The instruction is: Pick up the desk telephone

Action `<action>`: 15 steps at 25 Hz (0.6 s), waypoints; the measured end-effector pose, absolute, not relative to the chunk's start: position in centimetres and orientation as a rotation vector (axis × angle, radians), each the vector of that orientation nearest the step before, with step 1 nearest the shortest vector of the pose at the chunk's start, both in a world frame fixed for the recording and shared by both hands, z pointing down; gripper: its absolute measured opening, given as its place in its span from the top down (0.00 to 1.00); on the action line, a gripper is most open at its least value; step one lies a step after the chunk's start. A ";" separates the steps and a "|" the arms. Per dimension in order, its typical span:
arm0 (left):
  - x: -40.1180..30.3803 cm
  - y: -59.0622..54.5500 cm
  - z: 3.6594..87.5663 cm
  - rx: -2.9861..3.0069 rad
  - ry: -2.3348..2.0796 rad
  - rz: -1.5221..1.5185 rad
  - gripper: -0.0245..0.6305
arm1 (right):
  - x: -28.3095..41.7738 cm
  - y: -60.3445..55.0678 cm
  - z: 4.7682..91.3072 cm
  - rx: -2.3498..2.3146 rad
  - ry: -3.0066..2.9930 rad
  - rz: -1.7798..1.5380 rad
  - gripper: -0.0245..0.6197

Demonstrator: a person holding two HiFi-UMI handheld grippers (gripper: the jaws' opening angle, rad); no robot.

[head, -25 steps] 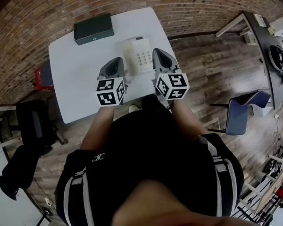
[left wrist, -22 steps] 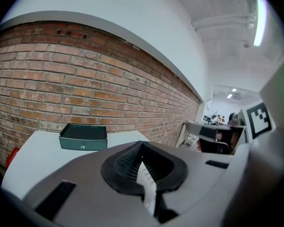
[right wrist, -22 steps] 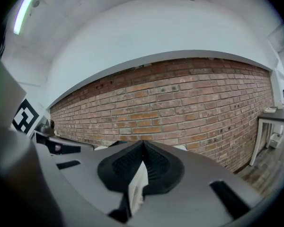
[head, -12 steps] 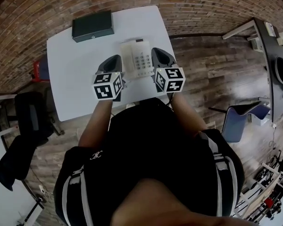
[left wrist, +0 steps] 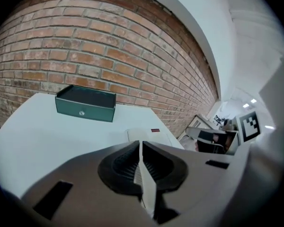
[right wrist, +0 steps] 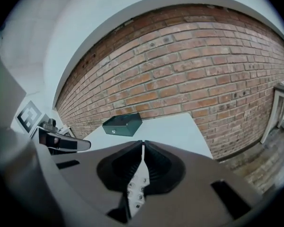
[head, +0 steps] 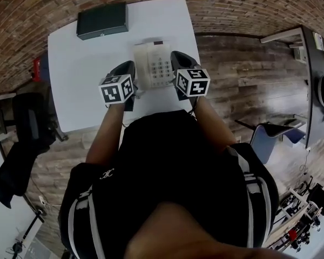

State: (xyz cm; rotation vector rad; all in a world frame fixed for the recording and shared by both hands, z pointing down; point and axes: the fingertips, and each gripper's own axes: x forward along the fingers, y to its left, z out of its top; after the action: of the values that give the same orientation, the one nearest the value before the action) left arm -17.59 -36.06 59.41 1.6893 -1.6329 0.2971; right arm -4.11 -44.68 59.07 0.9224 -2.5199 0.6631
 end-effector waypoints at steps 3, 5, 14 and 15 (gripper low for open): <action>-17.9 -36.7 60.4 1.655 -1.593 0.242 0.95 | -4.5 -45.2 61.2 0.855 -2.489 0.803 0.95; -17.8 -37.1 61.0 1.642 -1.546 0.197 0.83 | -4.8 -45.5 62.4 0.817 -2.469 0.903 0.85; -16.8 -37.7 64.3 1.597 -1.343 0.064 0.56 | -5.4 -46.3 66.1 0.715 -2.375 1.081 0.72; -16.6 -37.6 64.7 1.590 -1.318 0.057 0.55 | -5.5 -46.3 66.3 0.709 -2.367 1.094 0.72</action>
State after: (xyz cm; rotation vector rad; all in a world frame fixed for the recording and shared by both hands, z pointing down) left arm -16.58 -37.63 64.74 1.5897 -1.3175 0.0573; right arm -5.46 -46.27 66.29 0.7085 -2.3671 1.0941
